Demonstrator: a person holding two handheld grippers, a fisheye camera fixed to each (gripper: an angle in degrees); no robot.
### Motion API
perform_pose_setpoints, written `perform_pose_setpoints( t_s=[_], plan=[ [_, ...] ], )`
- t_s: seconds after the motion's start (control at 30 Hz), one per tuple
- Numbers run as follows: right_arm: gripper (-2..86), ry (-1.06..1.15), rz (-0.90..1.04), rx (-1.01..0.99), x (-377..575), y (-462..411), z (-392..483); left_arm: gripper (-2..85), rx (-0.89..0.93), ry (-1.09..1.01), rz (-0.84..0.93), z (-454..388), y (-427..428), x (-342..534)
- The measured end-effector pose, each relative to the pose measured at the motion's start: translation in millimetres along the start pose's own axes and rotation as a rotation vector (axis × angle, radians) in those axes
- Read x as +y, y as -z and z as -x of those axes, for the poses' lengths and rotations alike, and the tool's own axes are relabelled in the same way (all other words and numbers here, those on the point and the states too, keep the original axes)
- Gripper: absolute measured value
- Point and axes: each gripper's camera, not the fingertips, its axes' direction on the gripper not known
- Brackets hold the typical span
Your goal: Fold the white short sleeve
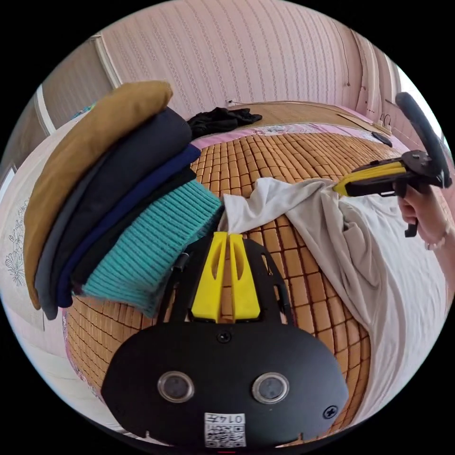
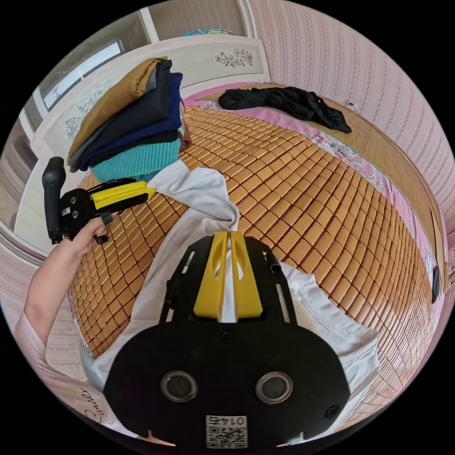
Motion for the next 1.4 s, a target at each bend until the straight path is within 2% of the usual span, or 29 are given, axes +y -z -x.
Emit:
perform_pose_setpoints(
  t_s=[0.17, 0.27, 0.33, 0.5, 0.6, 0.67, 0.77, 0.83, 1.03, 1.17, 1.27, 1.4],
  plan=[
    [0.4, 0.14, -0.022, -0.037, -8.8, 19.4, 26.3, -0.7, 0.101, 0.019, -0.14, 52.3, 114.8, 111.8],
    [0.2, 0.315, -0.036, -0.166, -14.6, 26.4, 62.7, -0.7, 0.171, 0.097, -0.186, 84.7, 173.4, 171.7],
    [0.1, 0.502, -0.039, -0.224, -18.5, 27.4, 104.2, -0.8, 0.158, 0.15, -0.203, 103.0, 202.9, 202.5],
    [0.0, 0.669, 0.011, -0.233, -43.9, -2.4, 176.7, -0.9, 0.069, 0.3, -0.154, 160.3, 232.1, 255.2],
    [0.1, 0.594, 0.075, -0.212, -68.5, -38.2, 197.8, -0.8, -0.018, 0.396, -0.087, 205.5, 204.7, 268.1],
    [0.1, 0.527, 0.066, -0.12, -76.6, -52.7, 201.5, -0.5, -0.103, 0.478, -0.001, 239.9, 170.0, 278.0],
    [1.6, 0.47, 0.075, -0.07, -79.8, -59.2, 196.4, 1.5, -0.066, 0.583, 0.073, 276.1, 143.6, 300.1],
    [3.4, 0.459, 0.095, -0.071, -74.4, -57.3, 186.3, 3.3, -0.04, 0.618, 0.037, 285.9, 148.5, 317.1],
    [5.6, 0.419, 0.207, -0.02, -63.0, -92.4, 169.1, 6.3, 0.004, 0.507, 0.013, 284.8, 169.0, 348.5],
    [1.9, 0.39, 0.187, -0.035, -62.0, -103.1, 169.7, 9.5, 0.026, 0.483, 0.044, 292.1, 143.9, 333.5],
    [0.4, 0.386, 0.172, -0.032, -62.0, -105.0, 173.4, 5.3, -0.004, 0.51, 0.112, 303.9, 121.1, 327.4],
    [-0.1, 0.411, 0.154, -0.005, -62.3, -104.2, 181.2, 0.2, 0.02, 0.528, 0.05, 310.4, 138.3, 338.7]
  ],
)
